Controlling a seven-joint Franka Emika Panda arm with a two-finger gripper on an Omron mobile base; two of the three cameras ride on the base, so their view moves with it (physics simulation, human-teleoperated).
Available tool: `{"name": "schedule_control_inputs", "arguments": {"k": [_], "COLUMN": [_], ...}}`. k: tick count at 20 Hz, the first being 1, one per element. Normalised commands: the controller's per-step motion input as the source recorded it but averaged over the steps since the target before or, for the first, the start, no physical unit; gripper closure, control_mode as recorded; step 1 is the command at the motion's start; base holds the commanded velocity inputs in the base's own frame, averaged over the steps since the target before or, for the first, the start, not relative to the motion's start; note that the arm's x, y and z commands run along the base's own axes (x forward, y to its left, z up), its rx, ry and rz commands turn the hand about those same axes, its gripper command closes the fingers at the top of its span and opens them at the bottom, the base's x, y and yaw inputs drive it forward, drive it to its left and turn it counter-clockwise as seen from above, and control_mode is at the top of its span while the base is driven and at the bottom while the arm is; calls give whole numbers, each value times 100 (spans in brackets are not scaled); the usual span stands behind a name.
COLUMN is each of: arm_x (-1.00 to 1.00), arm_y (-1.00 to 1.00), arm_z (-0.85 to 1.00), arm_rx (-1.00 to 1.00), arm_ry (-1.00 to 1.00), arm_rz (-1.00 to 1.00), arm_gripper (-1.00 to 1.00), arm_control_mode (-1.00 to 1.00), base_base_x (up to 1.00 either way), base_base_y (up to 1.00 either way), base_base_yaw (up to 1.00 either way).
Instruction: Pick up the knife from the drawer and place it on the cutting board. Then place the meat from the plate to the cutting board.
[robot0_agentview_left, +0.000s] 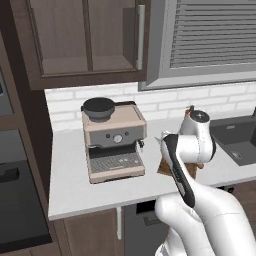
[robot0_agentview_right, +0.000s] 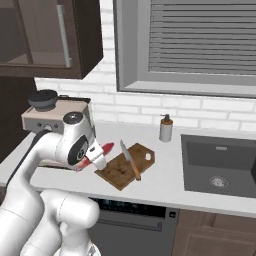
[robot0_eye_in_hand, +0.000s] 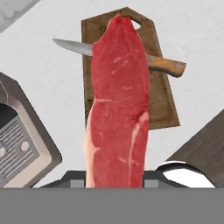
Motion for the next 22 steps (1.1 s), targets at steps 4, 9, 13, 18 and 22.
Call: {"name": "schedule_control_inputs", "arguments": {"k": [4, 9, 13, 18, 22], "arm_x": [15, 32, 38, 36, 26], "arm_y": [-2, -20, -33, -32, -34], "arm_z": [-19, -4, -12, -23, -29], "arm_rx": [-1, 0, 0, 0, 0], "arm_ry": [5, 7, 4, 0, 0], "arm_rz": [0, 0, 0, 0, 0], "arm_gripper": [100, 100, 100, 100, 100], "arm_control_mode": [-100, -100, -100, -100, -100], "base_base_x": [0, 0, 0, 0, 0], "base_base_y": [0, 0, 0, 0, 0], "base_base_yaw": [0, 0, 0, 0, 0]}}
